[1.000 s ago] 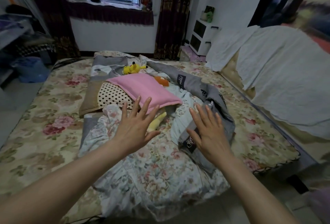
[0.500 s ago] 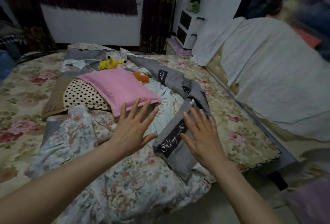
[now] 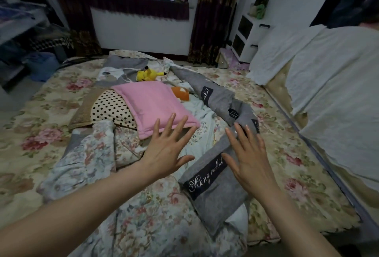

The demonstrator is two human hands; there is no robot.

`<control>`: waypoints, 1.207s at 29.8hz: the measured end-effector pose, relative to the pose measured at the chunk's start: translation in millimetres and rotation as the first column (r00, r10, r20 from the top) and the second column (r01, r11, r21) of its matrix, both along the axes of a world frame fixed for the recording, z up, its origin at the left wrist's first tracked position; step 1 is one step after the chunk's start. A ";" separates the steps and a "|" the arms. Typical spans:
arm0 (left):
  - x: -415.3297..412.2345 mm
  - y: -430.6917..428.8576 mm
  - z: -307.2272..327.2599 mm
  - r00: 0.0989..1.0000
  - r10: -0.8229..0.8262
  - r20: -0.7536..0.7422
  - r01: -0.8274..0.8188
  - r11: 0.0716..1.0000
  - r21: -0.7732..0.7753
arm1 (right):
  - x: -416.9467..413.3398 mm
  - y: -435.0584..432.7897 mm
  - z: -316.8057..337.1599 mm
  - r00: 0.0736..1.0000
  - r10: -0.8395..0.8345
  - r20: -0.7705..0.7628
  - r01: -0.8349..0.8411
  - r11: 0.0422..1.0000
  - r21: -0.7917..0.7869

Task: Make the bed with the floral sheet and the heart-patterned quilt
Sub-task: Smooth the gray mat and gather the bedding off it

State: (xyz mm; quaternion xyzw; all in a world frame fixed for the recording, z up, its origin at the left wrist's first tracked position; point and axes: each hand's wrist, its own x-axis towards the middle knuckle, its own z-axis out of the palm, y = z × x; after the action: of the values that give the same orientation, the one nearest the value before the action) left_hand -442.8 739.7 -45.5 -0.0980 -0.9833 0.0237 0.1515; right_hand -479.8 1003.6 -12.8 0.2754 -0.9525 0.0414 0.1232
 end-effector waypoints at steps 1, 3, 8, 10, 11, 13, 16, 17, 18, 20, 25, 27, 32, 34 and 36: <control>-3.3 4.1 2.3 1.000 0.017 -0.003 -0.017 1.000 -0.013 | -7.1 3.2 0.3 1.000 0.020 -0.007 -0.020 1.000 -0.006; -8.0 18.6 4.5 0.998 0.060 0.012 -0.060 0.998 -0.011 | -21.8 15.3 -0.3 0.998 0.068 -0.003 -0.068 0.998 0.003; -13.8 77.1 6.1 0.990 0.139 -0.016 -0.139 0.990 -0.006 | -48.7 60.0 -4.0 0.987 0.162 -0.002 -0.162 0.987 -0.018; -21.1 105.5 6.6 0.988 0.150 -0.031 -0.150 0.989 -0.004 | -58.5 83.1 -5.3 0.985 0.175 0.001 -0.175 0.984 -0.015; -25.7 119.8 6.7 0.987 0.161 -0.022 -0.161 0.987 0.001 | -63.9 95.4 -5.2 0.982 0.187 0.000 -0.187 0.982 -0.023; -36.4 152.0 4.4 0.984 0.175 -0.017 -0.175 0.985 0.002 | -75.1 124.3 -9.0 0.980 0.200 0.000 -0.200 0.979 -0.030; -47.0 186.5 -3.0 0.981 0.189 0.033 -0.188 0.982 -0.006 | -84.6 154.1 -18.5 0.976 0.215 0.029 -0.214 0.976 -0.034; -54.1 198.9 -8.1 0.982 0.183 0.044 -0.182 0.983 -0.013 | -90.0 164.6 -23.8 0.975 0.217 0.053 -0.215 0.976 -0.040; -58.2 205.3 -11.4 0.982 0.178 0.059 -0.178 0.984 -0.015 | -92.1 169.1 -27.2 0.974 0.218 0.065 -0.216 0.975 -0.045; -66.8 216.5 -17.1 0.980 0.174 0.099 -0.173 0.985 -0.017 | -99.2 176.6 -35.4 0.971 0.223 0.087 -0.219 0.974 -0.049; -101.8 232.1 -45.2 0.970 0.163 0.181 -0.160 0.987 -0.032 | -124.4 190.3 -57.9 0.968 0.209 0.135 -0.204 0.978 -0.050; -116.8 236.4 -61.0 0.964 0.159 0.215 -0.156 0.987 -0.030 | -134.3 193.7 -69.8 0.964 0.201 0.173 -0.195 0.979 -0.052; -154.2 249.1 -97.7 0.948 0.125 0.294 -0.135 0.991 0.012 | -168.7 195.8 -109.3 0.957 0.182 0.228 -0.186 0.982 -0.003; -164.4 250.5 -112.4 0.934 0.116 0.338 -0.129 0.992 0.016 | -177.8 193.4 -122.1 0.954 0.176 0.244 -0.183 0.983 0.007; -170.1 252.8 -128.0 0.908 0.132 0.398 -0.149 0.989 0.011 | -185.7 190.7 -134.2 0.948 0.175 0.265 -0.181 0.983 -0.001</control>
State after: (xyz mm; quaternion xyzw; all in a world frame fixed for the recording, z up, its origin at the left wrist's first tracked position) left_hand -613.0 992.5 -173.4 -0.0264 -0.9983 -0.0061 -0.0507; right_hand -665.5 1194.3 -147.0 0.3537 -0.9321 0.0774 -0.0121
